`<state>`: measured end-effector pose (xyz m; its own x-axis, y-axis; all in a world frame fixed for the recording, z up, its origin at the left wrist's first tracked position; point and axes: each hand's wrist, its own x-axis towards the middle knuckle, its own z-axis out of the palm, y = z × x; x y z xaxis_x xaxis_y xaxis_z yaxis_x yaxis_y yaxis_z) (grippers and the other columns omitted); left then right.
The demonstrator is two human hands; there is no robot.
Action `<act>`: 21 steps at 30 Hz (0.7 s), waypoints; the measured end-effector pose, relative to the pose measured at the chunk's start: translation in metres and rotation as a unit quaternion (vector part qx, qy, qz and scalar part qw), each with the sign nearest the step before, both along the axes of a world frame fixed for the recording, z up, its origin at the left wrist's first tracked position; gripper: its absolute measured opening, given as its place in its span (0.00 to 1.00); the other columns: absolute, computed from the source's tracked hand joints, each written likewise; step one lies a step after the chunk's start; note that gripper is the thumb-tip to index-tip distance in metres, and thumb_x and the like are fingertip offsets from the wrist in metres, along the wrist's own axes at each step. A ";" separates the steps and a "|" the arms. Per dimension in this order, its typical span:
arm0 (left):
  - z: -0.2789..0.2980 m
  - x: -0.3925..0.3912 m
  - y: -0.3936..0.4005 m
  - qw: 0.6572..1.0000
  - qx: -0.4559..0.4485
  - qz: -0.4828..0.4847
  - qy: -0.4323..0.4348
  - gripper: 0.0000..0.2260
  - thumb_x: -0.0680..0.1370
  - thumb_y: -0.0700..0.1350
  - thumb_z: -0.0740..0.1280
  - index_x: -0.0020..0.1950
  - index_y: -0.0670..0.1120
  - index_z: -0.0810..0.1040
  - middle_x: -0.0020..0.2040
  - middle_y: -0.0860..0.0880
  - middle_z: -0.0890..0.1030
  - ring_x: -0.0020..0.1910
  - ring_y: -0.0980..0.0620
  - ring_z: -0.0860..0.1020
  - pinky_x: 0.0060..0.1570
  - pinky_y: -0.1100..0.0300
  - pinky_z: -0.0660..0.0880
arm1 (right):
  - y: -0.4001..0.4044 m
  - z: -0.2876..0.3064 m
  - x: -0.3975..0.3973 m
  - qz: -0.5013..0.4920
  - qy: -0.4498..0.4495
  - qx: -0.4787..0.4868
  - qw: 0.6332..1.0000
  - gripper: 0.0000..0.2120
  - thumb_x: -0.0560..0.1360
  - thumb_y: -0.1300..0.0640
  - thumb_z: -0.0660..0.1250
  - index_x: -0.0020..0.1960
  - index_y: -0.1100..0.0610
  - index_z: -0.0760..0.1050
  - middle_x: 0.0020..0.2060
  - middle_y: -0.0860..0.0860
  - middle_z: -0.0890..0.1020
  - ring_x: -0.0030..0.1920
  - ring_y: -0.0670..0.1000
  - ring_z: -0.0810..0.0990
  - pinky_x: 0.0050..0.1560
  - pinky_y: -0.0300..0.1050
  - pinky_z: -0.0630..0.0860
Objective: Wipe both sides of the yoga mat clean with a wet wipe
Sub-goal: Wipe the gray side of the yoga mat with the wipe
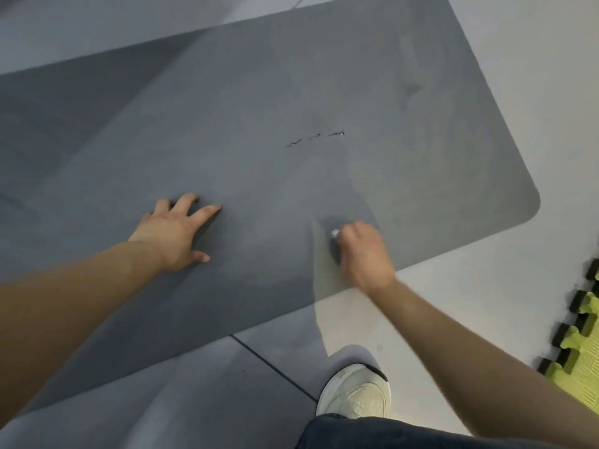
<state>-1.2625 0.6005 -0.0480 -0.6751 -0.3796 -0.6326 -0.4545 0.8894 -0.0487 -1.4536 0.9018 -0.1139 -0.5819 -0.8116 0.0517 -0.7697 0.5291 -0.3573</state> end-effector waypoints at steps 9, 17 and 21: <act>-0.007 -0.008 -0.011 0.998 -0.015 -0.007 -0.068 0.52 0.69 0.71 0.70 0.80 0.65 0.38 0.80 0.42 0.36 0.71 0.37 0.58 0.71 0.45 0.67 | -0.079 0.003 0.123 0.137 -0.099 -0.018 0.985 0.13 0.58 0.67 0.71 0.41 0.61 0.73 0.36 0.59 0.75 0.36 0.60 0.75 0.38 0.51 0.76; -0.010 -0.007 -0.028 0.998 -0.004 -0.023 -0.057 0.41 0.77 0.66 0.65 0.78 0.69 0.38 0.81 0.47 0.40 0.69 0.41 0.60 0.71 0.48 0.67 | -0.076 -0.006 0.047 0.162 0.003 -0.017 0.987 0.09 0.65 0.65 0.66 0.45 0.60 0.76 0.39 0.59 0.75 0.39 0.61 0.75 0.39 0.51 0.71; -0.012 -0.005 -0.028 0.999 -0.015 -0.024 -0.040 0.41 0.76 0.67 0.65 0.77 0.70 0.39 0.81 0.49 0.42 0.70 0.43 0.60 0.68 0.49 0.70 | -0.055 0.000 -0.047 -0.101 0.050 0.007 0.994 0.06 0.71 0.67 0.67 0.41 0.60 0.70 0.37 0.62 0.73 0.36 0.63 0.73 0.36 0.55 0.68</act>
